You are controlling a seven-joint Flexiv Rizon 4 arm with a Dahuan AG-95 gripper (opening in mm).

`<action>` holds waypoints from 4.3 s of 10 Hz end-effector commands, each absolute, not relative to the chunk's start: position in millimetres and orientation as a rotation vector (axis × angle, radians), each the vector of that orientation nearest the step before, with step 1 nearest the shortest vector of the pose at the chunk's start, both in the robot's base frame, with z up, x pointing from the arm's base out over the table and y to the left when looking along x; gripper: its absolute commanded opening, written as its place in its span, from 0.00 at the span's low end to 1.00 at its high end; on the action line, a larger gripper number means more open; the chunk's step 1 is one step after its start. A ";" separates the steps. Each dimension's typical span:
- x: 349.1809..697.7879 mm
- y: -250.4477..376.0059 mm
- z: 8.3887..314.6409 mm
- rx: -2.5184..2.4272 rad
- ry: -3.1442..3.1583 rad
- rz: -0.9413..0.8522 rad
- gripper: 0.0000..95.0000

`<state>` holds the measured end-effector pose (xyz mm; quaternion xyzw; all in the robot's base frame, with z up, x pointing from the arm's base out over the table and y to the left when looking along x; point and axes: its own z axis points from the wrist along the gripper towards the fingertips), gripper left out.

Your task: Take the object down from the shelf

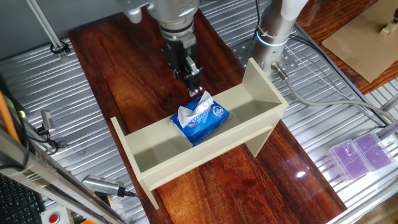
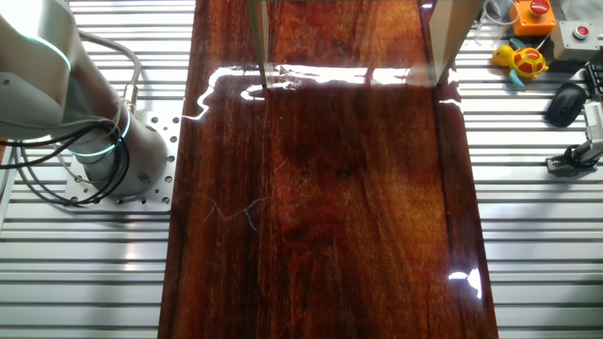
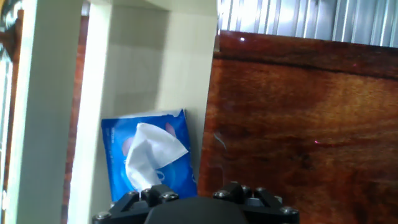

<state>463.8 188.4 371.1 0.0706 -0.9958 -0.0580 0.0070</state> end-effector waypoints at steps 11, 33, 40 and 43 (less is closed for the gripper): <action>454.6 218.1 355.0 0.203 -3.145 -0.204 0.80; 452.2 227.1 298.2 0.274 -3.170 -0.149 0.00; 451.8 225.2 314.7 0.268 -3.145 -0.173 0.00; 452.0 208.7 333.5 0.318 -3.126 -0.194 0.00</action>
